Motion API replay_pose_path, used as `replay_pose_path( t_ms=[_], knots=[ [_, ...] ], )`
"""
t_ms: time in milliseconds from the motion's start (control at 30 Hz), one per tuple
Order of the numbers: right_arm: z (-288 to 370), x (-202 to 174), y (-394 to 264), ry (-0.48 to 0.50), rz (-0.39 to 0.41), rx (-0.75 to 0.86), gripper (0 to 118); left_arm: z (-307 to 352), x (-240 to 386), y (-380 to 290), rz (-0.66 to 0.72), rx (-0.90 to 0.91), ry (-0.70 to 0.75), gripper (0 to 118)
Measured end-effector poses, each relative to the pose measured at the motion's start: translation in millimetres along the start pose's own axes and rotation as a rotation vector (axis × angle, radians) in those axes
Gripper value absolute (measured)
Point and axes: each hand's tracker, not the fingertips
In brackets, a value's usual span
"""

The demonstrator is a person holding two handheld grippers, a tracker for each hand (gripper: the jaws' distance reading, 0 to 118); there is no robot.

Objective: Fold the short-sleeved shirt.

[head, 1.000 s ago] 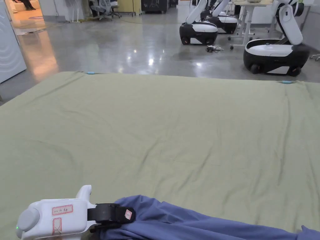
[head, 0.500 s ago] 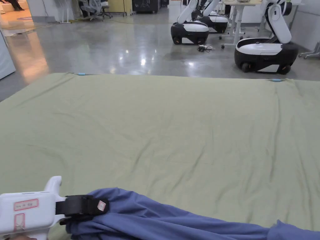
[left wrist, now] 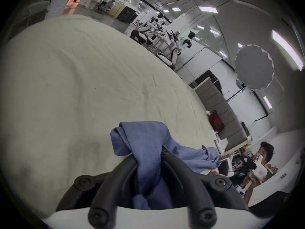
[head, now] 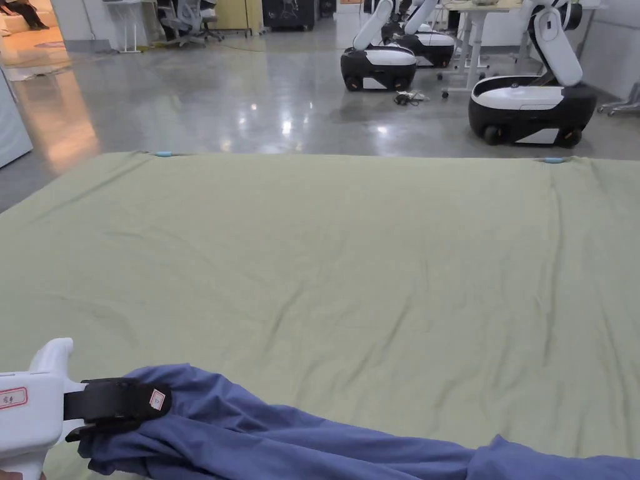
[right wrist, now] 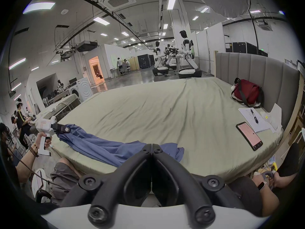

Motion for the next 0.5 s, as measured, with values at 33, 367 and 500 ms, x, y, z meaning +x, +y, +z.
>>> replay_pose_path(
  t_ms=[33, 367, 500],
  knots=[
    [-0.1, 0.1, 0.1, -0.002, 0.003, -0.002, 3, 3.4, 15.1, 0.7, -0.024, 0.008, 0.032, 9],
    [3.2, 5.4, -4.9, -0.006, -0.013, 0.002, 3, -45.0, 148.7, -39.1, -0.210, -0.017, 0.059, 9],
    [8.7, 12.9, -10.3, -0.013, -0.027, 0.003, 3, -104.1, 171.4, -63.5, -0.299, -0.050, 0.246, 9]
  ],
)
